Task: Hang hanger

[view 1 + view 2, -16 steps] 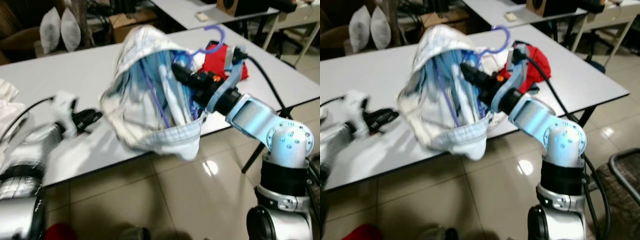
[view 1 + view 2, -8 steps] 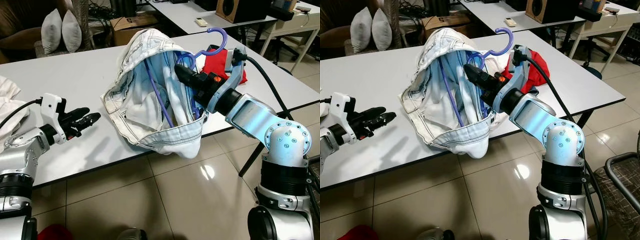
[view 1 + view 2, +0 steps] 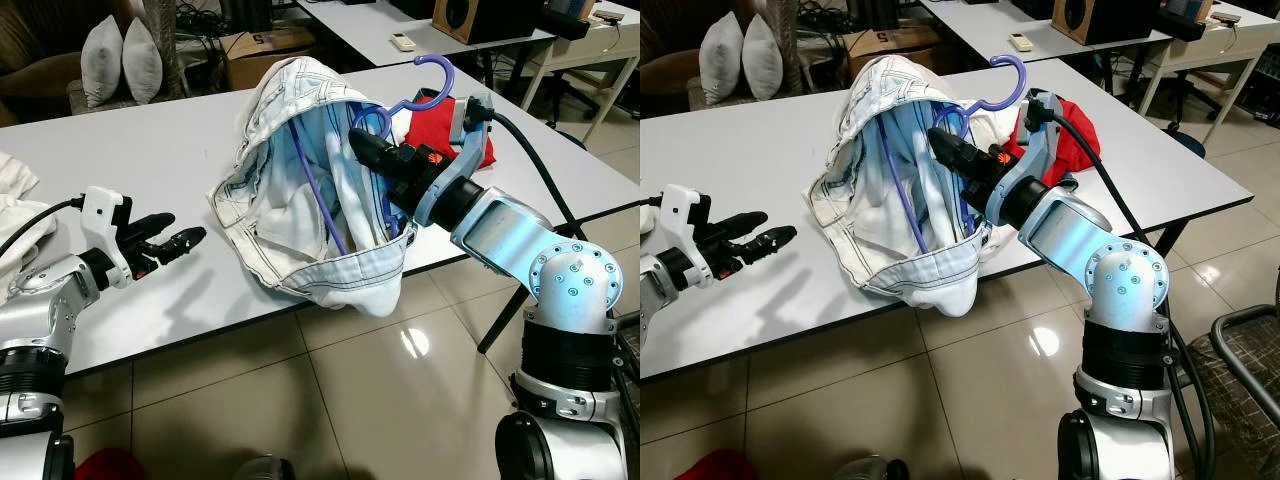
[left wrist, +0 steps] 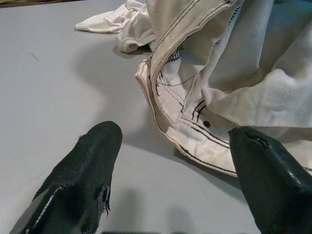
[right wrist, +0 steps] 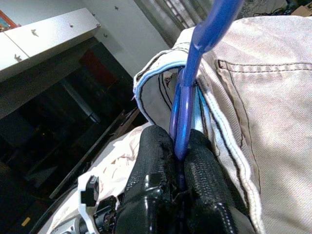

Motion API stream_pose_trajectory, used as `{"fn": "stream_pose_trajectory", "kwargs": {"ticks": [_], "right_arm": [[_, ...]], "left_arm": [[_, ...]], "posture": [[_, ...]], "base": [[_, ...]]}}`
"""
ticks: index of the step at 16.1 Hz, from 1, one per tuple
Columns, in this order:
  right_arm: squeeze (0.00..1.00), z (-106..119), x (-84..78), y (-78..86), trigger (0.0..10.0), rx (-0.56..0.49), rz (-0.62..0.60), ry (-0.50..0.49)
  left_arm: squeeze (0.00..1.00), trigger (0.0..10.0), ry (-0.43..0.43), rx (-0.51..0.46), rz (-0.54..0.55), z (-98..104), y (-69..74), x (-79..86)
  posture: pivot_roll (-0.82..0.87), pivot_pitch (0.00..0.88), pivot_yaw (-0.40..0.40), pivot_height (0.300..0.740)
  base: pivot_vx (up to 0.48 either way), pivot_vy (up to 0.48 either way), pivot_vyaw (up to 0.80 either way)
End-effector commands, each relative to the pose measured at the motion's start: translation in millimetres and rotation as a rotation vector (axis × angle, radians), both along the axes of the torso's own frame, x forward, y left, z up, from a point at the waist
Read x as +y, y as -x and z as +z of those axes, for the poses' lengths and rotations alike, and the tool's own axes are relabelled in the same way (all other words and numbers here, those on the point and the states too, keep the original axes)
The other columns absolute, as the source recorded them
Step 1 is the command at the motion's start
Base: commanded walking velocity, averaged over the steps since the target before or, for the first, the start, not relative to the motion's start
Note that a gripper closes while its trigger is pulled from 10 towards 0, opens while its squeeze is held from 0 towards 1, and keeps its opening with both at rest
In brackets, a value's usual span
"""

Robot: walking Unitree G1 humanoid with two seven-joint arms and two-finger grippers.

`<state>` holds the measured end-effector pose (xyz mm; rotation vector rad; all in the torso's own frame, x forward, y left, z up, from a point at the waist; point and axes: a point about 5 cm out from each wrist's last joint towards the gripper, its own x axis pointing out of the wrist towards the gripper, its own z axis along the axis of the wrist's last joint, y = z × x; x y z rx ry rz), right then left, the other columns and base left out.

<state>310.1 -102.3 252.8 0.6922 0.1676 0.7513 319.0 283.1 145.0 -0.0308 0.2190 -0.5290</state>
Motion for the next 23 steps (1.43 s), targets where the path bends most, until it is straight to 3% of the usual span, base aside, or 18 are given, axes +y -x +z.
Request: {"fn": "stream_pose_trajectory", "kwargs": {"ticks": [1,2,4,14,16,19,23], "right_arm": [[0.0,13.3,-0.4,2.0,10.0,-0.063,0.013,-0.039],[0.0,3.7,-3.9,13.6,10.0,-0.08,0.03,0.015],[0.0,-7.4,-5.3,35.3,10.0,-0.1,0.076,0.092],[0.0,-12.4,-3.4,47.8,10.0,-0.117,0.134,0.107],[0.0,-19.3,-9.3,53.3,10.0,-0.092,0.136,0.126],[0.0,-24.7,-18.6,61.1,10.0,-0.071,0.135,0.151],[0.0,-30.6,-31.0,70.4,10.0,-0.047,0.124,0.193]], "left_arm": [[1.0,10.0,-0.002,-0.021,-0.006,7.5,-1.6,1.2],[0.93,10.0,0.028,-0.07,-0.045,19.0,19.7,-29.4],[0.93,10.0,0.075,-0.14,-0.049,30.9,44.2,-72.8],[0.89,10.0,0.068,-0.073,-0.043,29.8,64.1,-85.0],[0.78,10.0,0.066,-0.016,-0.156,28.5,80.9,-92.0],[0.72,10.0,0.089,0.023,-0.22,26.6,93.2,-91.8],[0.72,10.0,0.08,0.034,-0.194,26.4,94.7,-82.4]], "posture": [[-0.07,0.0,0.038,0.74],[-0.06,0.0,0.009,0.74],[-0.06,0.0,0.01,0.74],[-0.05,0.0,0.0,0.74],[-0.04,0.0,-0.014,0.74],[-0.04,0.0,-0.021,0.74],[-0.06,0.0,-0.022,0.74]], "base": [[0.0,0.0,0.0],[0.0,0.0,0.8],[0.0,0.0,0.8],[0.0,0.0,0.8],[0.0,0.0,0.8],[0.0,0.0,0.8],[0.0,0.0,0.8]]}}
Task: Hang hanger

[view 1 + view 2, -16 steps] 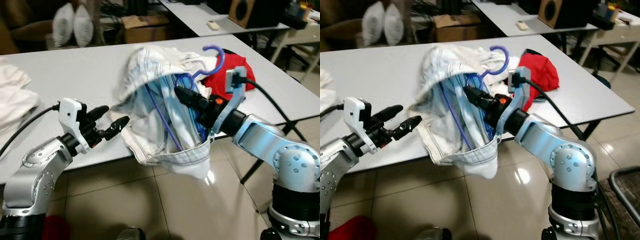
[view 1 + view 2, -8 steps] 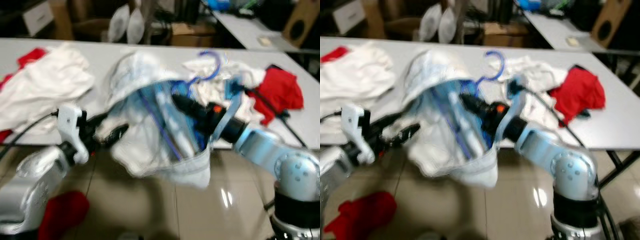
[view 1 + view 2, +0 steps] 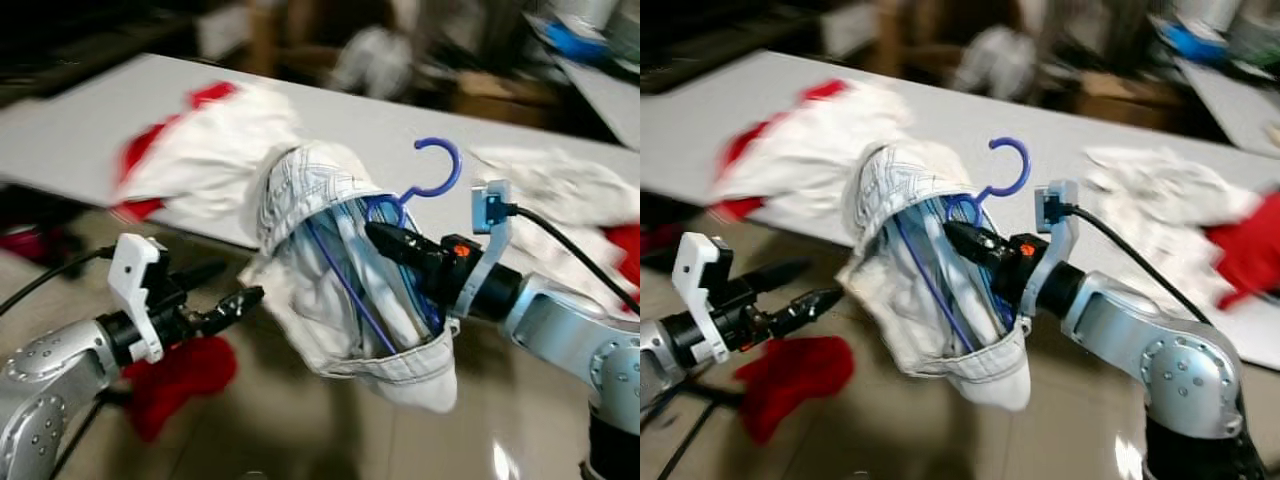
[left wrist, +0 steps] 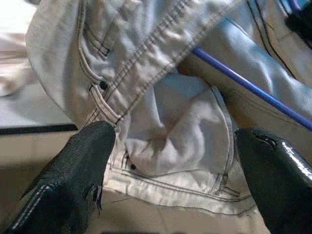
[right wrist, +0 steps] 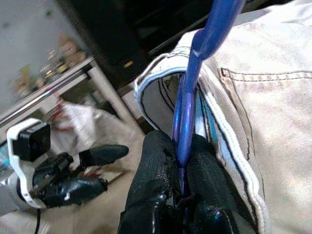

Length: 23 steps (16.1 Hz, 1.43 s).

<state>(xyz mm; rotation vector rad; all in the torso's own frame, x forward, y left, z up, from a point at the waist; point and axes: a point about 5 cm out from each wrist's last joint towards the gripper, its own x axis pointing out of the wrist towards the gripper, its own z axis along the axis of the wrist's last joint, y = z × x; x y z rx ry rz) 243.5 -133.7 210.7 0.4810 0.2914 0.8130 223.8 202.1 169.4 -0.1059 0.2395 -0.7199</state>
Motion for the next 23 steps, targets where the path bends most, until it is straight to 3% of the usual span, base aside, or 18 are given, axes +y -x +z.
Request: {"fn": "stream_pose_trajectory", "kwargs": {"ticks": [1,2,3,5,6,9,11,18,23], "right_arm": [[0.0,8.4,-0.9,4.3,10.0,-0.046,0.018,-0.014],[0.0,6.7,-1.2,4.1,10.0,-0.044,0.011,-0.006],[0.0,4.2,-0.2,3.6,10.0,-0.043,0.004,0.009],[0.0,-6.3,4.5,3.6,10.0,-0.035,-0.004,0.075],[0.0,-10.6,5.4,3.0,10.0,-0.031,-0.011,0.091],[0.0,-23.3,6.9,-0.7,10.0,-0.029,-0.041,0.153],[0.0,-33.0,8.1,-2.0,10.0,-0.022,-0.054,0.183],[0.0,-68.0,6.8,-23.2,10.0,-0.089,-0.184,0.319],[0.0,-95.2,-2.2,-32.8,10.0,-0.077,-0.279,0.394]], "left_arm": [[0.71,10.0,-0.025,-0.02,0.056,0.7,-6.4,1.9],[0.71,10.0,-0.04,-0.029,0.09,-0.3,-9.7,2.7],[0.59,10.0,-0.052,-0.019,0.105,-3.6,-11.7,0.7],[0.49,10.0,-0.043,-0.008,0.101,-7.9,-10.3,-4.6],[0.39,10.0,-0.045,-0.003,0.099,-9.6,-9.8,-6.0],[0.29,10.0,-0.045,0.014,0.092,-13.6,-8.0,-9.2],[0.0,10.0,-0.052,0.015,0.094,-15.3,-8.9,-12.5],[0.0,10.0,-0.174,-0.03,0.207,-25.4,-23.1,-9.4],[0.0,10.0,-0.165,-0.06,0.298,-35.7,-33.8,-16.0]], "posture": [[-0.06,0.0,-0.02,0.74],[-0.06,0.0,-0.019,0.74],[-0.06,0.0,-0.018,0.74],[-0.06,0.0,-0.017,0.74],[-0.06,0.0,-0.016,0.74],[-0.06,0.0,-0.016,0.74],[-0.06,0.0,-0.018,0.74],[-0.06,0.0,-0.015,0.74],[-0.06,0.0,-0.019,0.74]], "base": [[0.0,0.0,0.8],[0.0,0.0,0.8],[0.0,0.0,0.8],[0.0,0.0,0.8],[0.0,0.0,0.8],[0.0,0.0,0.8],[0.0,0.0,0.8],[0.0,0.0,0.8],[0.0,0.0,0.8]]}}
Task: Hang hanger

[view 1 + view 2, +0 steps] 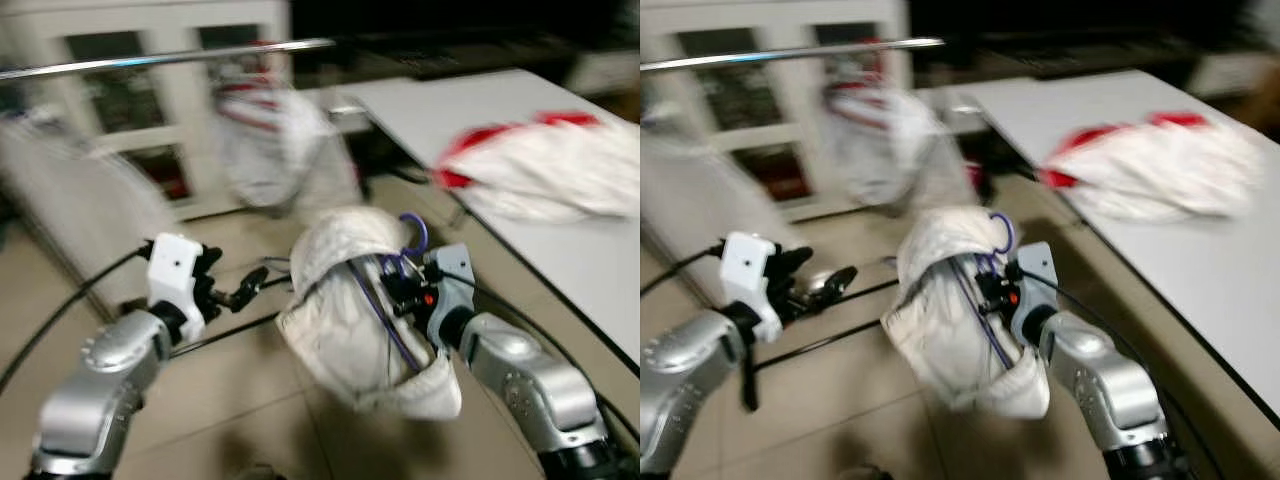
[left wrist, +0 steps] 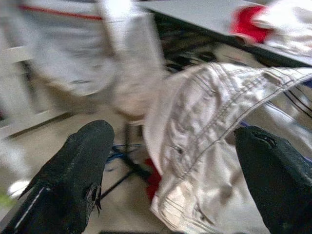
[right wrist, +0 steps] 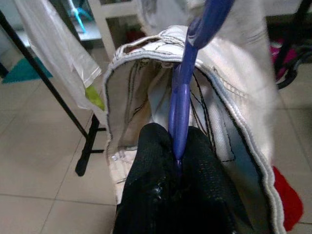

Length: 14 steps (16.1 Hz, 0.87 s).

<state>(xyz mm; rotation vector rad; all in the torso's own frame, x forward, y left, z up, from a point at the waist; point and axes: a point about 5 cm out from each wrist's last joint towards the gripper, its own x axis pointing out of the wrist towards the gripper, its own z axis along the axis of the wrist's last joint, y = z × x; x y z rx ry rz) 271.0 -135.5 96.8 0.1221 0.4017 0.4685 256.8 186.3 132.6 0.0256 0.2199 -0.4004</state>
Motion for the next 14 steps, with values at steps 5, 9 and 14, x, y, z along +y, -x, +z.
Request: {"fn": "stream_pose_trajectory", "kwargs": {"ticks": [5,9,14], "right_arm": [[0.0,-1.0,-24.4,-9.4,10.0,-0.069,-0.273,-0.04],[0.0,1.0,-25.2,-6.8,10.0,-0.106,-0.266,0.01],[0.0,2.3,-21.3,-9.0,10.0,-0.146,-0.297,0.064]], "left_arm": [[0.0,10.0,0.021,-0.061,0.09,-5.1,-13.1,-10.5],[0.0,10.0,-0.009,-0.058,0.089,-12.0,-16.8,-14.8],[0.0,10.0,-0.032,-0.04,0.063,-18.5,-15.3,-19.7]], "posture": [[-0.07,0.0,-0.019,0.74],[-0.09,0.0,-0.004,0.74],[-0.08,0.0,-0.007,0.74]], "base": [[0.0,0.0,0.8],[0.0,-0.105,0.0],[0.0,-0.27,0.45]]}}
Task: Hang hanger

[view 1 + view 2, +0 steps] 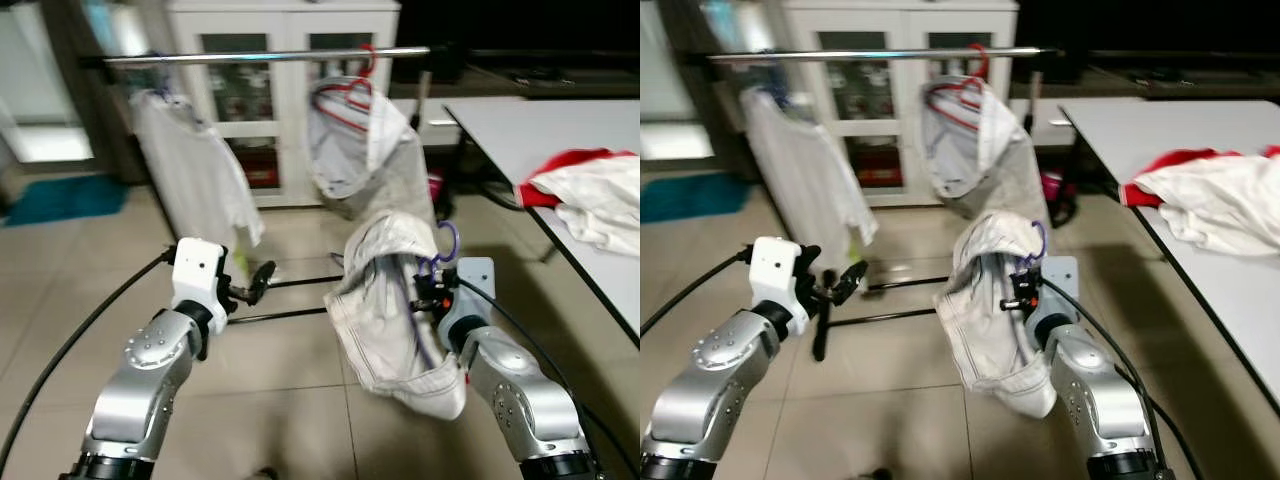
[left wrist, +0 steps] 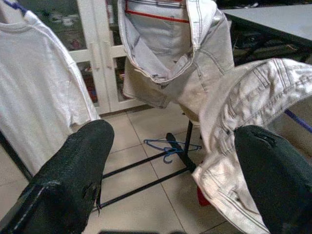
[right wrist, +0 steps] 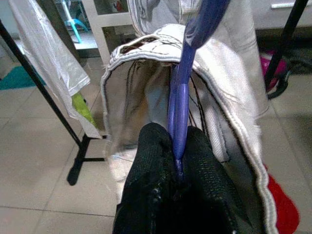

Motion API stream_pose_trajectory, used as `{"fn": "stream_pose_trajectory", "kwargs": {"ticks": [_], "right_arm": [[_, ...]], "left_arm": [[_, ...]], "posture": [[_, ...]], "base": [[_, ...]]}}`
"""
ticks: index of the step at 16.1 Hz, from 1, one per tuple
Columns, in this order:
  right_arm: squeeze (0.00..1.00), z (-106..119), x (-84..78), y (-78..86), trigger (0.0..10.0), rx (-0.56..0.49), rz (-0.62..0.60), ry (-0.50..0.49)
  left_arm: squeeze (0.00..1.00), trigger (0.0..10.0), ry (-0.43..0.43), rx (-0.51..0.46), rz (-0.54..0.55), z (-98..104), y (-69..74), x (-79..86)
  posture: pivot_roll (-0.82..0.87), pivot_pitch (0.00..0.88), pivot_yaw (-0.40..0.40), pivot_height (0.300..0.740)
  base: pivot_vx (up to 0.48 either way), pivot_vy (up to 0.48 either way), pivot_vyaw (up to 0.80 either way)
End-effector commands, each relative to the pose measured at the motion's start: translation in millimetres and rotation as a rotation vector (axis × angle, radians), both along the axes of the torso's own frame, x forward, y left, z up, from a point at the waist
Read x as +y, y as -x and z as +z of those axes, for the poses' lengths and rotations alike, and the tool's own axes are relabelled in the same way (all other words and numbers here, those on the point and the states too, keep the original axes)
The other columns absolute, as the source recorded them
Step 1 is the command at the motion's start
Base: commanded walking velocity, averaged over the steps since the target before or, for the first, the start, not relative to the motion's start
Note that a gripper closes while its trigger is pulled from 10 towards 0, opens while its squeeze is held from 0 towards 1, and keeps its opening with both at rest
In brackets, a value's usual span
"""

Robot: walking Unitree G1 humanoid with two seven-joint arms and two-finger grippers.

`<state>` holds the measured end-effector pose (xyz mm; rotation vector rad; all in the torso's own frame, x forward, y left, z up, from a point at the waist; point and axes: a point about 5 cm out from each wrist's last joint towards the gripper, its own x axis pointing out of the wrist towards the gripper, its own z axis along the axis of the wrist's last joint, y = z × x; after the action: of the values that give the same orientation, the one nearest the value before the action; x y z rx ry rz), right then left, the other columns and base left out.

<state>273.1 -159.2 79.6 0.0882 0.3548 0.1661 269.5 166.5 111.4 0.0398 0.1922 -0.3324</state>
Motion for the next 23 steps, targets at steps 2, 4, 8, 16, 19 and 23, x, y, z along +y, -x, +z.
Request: {"fn": "stream_pose_trajectory", "kwargs": {"ticks": [2,4,8,16,19,23], "right_arm": [[0.0,18.8,7.1,-7.3,10.0,-0.113,0.033,0.021],[0.0,20.3,10.2,-7.9,10.0,-0.108,0.051,-0.02],[0.0,23.4,9.4,-11.2,10.0,-0.127,0.034,-0.04],[0.0,26.1,9.3,-12.2,10.0,-0.161,0.01,-0.004],[0.0,26.1,5.5,-12.9,10.0,-0.167,-0.015,-0.004],[0.0,25.1,0.1,-14.7,10.0,-0.159,-0.032,0.029]], "left_arm": [[0.0,10.0,-0.033,-0.014,0.0,1.9,-2.4,0.8],[0.0,10.0,-0.018,-0.046,0.001,4.9,-4.3,0.0],[0.0,10.0,0.012,-0.079,0.005,11.9,-6.8,0.3],[0.0,10.0,0.014,-0.059,-0.035,7.9,-4.3,-3.0],[0.0,10.0,0.013,-0.054,-0.047,6.7,-2.9,-4.1],[0.0,10.0,0.004,-0.048,-0.068,5.7,-2.4,-5.6]], "posture": [[-0.08,0.0,-0.009,0.74],[-0.08,0.0,-0.01,0.74],[-0.07,0.0,-0.011,0.74],[-0.08,0.0,-0.004,0.74],[-0.08,0.0,-0.004,0.74],[-0.08,0.0,-0.004,0.74]], "base": [[0.0,0.0,0.0],[0.0,0.0,0.0],[0.386,0.0,0.6],[0.419,0.0,0.1],[0.419,0.0,0.0],[0.422,0.0,0.0]]}}
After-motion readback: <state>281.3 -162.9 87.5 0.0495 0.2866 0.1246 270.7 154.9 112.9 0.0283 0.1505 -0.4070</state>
